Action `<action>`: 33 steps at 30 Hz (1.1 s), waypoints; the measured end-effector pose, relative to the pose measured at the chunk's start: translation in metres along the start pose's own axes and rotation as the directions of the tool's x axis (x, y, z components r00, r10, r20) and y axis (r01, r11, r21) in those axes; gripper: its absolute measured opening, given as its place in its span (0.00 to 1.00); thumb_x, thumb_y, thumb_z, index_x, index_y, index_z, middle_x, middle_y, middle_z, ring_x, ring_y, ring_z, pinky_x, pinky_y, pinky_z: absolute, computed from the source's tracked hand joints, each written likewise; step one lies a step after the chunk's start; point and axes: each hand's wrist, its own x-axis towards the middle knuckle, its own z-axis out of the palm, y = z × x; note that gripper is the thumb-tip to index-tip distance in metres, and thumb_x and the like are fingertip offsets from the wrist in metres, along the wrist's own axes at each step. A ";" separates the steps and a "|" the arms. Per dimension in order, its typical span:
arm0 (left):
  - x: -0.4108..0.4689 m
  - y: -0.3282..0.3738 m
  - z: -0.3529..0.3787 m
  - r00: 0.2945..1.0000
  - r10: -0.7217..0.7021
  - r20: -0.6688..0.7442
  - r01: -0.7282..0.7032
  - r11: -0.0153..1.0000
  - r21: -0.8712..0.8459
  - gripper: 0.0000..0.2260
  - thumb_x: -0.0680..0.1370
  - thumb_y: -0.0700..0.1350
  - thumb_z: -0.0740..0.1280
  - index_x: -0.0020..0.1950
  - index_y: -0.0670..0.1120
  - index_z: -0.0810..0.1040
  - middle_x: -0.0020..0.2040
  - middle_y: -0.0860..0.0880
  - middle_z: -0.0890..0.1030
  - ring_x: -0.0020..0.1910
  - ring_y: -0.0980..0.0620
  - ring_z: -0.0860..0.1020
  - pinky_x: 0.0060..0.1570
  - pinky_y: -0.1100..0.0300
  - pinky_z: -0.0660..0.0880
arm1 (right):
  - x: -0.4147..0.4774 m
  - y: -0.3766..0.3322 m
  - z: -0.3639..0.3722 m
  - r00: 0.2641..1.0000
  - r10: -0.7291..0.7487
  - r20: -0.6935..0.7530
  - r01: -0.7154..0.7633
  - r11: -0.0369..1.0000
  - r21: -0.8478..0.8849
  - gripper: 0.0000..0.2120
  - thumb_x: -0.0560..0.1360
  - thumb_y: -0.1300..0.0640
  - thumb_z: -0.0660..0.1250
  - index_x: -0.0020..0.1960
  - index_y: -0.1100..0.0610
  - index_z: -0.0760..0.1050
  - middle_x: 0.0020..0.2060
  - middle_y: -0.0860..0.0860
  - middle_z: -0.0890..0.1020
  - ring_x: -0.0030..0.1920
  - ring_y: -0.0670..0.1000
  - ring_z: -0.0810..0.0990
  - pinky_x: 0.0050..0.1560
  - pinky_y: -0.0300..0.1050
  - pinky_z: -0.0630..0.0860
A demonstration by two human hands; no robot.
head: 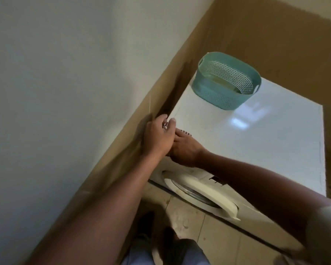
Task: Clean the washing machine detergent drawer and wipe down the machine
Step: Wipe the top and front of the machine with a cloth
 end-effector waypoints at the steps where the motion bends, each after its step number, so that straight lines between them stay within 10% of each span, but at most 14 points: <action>1: -0.012 -0.017 -0.001 1.000 -0.022 0.005 0.022 1.000 0.003 0.21 0.81 0.58 0.62 0.69 0.50 0.76 0.63 0.49 0.80 0.59 0.51 0.79 0.54 0.54 0.80 | -0.007 -0.004 0.004 0.994 -0.047 0.096 0.056 0.993 -0.100 0.24 0.76 0.56 0.67 0.72 0.46 0.72 0.75 0.52 0.70 0.79 0.61 0.56 0.78 0.65 0.53; 4: -0.050 -0.063 0.004 0.998 -0.044 0.041 0.044 0.999 0.013 0.17 0.81 0.58 0.60 0.63 0.51 0.78 0.57 0.50 0.81 0.55 0.52 0.80 0.48 0.57 0.80 | -0.037 -0.018 0.012 0.941 -0.056 0.333 0.180 0.918 -0.353 0.30 0.80 0.53 0.60 0.80 0.45 0.54 0.82 0.53 0.51 0.81 0.60 0.42 0.77 0.64 0.36; 10: -0.138 -0.120 0.036 0.998 -0.055 0.014 0.056 0.995 -0.077 0.19 0.76 0.73 0.51 0.46 0.63 0.75 0.48 0.54 0.79 0.48 0.53 0.78 0.42 0.57 0.76 | -0.129 -0.027 0.024 0.908 -0.042 0.417 0.246 0.860 -0.447 0.31 0.78 0.56 0.62 0.80 0.48 0.59 0.80 0.53 0.55 0.80 0.59 0.46 0.75 0.64 0.37; 17: -0.184 -0.155 0.048 0.999 -0.035 0.031 0.041 0.969 -0.243 0.27 0.78 0.72 0.51 0.56 0.56 0.79 0.52 0.53 0.82 0.55 0.50 0.79 0.54 0.47 0.80 | -0.015 -0.037 0.029 0.984 0.126 0.124 -0.059 0.895 -0.442 0.29 0.84 0.46 0.50 0.82 0.49 0.45 0.82 0.52 0.46 0.80 0.58 0.37 0.76 0.61 0.30; 24: -0.174 -0.210 0.054 0.998 -0.056 0.017 0.059 0.974 -0.219 0.31 0.76 0.72 0.52 0.72 0.58 0.71 0.67 0.59 0.74 0.66 0.60 0.72 0.63 0.57 0.75 | -0.026 -0.069 0.103 0.964 0.068 0.259 0.087 0.835 -0.544 0.31 0.84 0.54 0.50 0.82 0.56 0.39 0.80 0.59 0.40 0.79 0.61 0.36 0.75 0.60 0.30; 29: -0.177 -0.221 0.056 0.997 -0.001 0.082 0.014 0.988 -0.153 0.30 0.76 0.72 0.52 0.70 0.58 0.72 0.55 0.70 0.69 0.63 0.60 0.71 0.60 0.61 0.70 | -0.114 -0.099 0.130 0.924 0.308 0.227 -0.197 0.892 -0.407 0.33 0.82 0.55 0.47 0.79 0.58 0.31 0.78 0.60 0.35 0.77 0.60 0.32 0.74 0.58 0.29; 33: -0.163 -0.220 0.053 0.993 0.030 0.116 -0.014 0.991 -0.135 0.36 0.73 0.74 0.50 0.73 0.56 0.70 0.66 0.56 0.73 0.65 0.58 0.69 0.64 0.55 0.71 | -0.048 -0.122 0.148 0.893 0.448 0.048 -0.418 0.863 -0.284 0.34 0.82 0.54 0.50 0.79 0.60 0.35 0.80 0.62 0.44 0.80 0.62 0.47 0.76 0.57 0.35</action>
